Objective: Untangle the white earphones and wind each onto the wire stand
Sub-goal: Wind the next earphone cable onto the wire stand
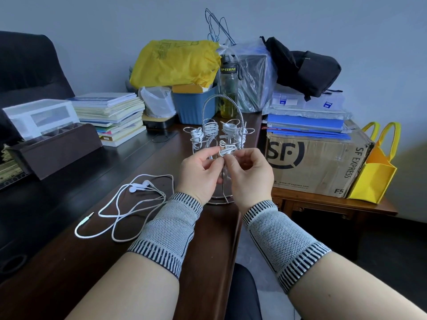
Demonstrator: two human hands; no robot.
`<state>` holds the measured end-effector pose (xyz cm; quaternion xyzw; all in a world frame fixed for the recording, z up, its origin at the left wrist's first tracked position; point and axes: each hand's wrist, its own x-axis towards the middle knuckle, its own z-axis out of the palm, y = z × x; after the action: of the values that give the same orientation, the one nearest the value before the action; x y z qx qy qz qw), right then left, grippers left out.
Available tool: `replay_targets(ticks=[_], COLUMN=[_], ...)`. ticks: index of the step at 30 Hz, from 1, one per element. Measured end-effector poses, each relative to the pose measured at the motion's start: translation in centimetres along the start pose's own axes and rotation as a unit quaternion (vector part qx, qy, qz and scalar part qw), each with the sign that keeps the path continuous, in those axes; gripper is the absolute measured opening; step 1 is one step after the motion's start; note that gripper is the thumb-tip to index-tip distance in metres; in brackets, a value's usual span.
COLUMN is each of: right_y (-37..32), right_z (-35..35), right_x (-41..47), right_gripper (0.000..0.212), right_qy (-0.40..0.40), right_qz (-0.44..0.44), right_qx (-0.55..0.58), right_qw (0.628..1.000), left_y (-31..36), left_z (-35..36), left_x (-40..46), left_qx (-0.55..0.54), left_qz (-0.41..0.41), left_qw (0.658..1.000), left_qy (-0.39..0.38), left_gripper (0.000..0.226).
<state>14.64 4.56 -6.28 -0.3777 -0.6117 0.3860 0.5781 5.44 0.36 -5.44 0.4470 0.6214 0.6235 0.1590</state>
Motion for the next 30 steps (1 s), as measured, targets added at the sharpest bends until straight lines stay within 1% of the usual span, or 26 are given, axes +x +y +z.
replay_targets(ticks=[4, 9, 17, 20, 23, 26, 28, 30], right_y=[0.3, 1.0, 1.0, 1.3, 1.3, 0.8, 0.5, 0.2], right_z=[-0.4, -1.1, -1.6, -1.5, -1.4, -1.7, -1.8, -1.7], right_x=[0.4, 1.3, 1.9, 1.9, 2.1, 2.3, 2.5, 2.8], right_gripper=[0.024, 0.022, 0.019, 0.019, 0.016, 0.006, 0.011, 0.015], right_qy=[-0.02, -0.058, -0.045, -0.051, -0.058, -0.06, -0.042, -0.029], right_qz=[-0.017, -0.086, -0.166, -0.175, -0.155, -0.081, -0.018, 0.017], right_qx=[-0.012, -0.084, -0.128, -0.126, -0.116, -0.057, -0.015, -0.023], right_qw=[1.0, 0.991, 0.977, 0.975, 0.979, 0.993, 0.999, 0.999], left_y=[-0.1, -0.2, 0.0, 0.1, 0.1, 0.2, 0.4, 0.6], left_z=[0.0, 0.0, 0.4, 0.6, 0.5, 0.4, 0.4, 0.5], left_x=[0.0, 0.2, 0.1, 0.0, 0.0, 0.0, 0.0, -0.1], left_qx=[0.018, 0.037, 0.03, 0.038, 0.043, 0.04, 0.036, 0.029], left_qz=[0.003, 0.009, 0.007, 0.012, 0.011, 0.005, 0.004, 0.001], left_qw=[1.0, 0.999, 0.999, 0.998, 0.998, 0.998, 0.998, 0.999], left_qy=[0.0, -0.007, 0.021, 0.041, 0.044, 0.042, 0.043, 0.043], left_gripper=[0.027, 0.022, 0.018, 0.009, 0.01, 0.011, 0.011, 0.013])
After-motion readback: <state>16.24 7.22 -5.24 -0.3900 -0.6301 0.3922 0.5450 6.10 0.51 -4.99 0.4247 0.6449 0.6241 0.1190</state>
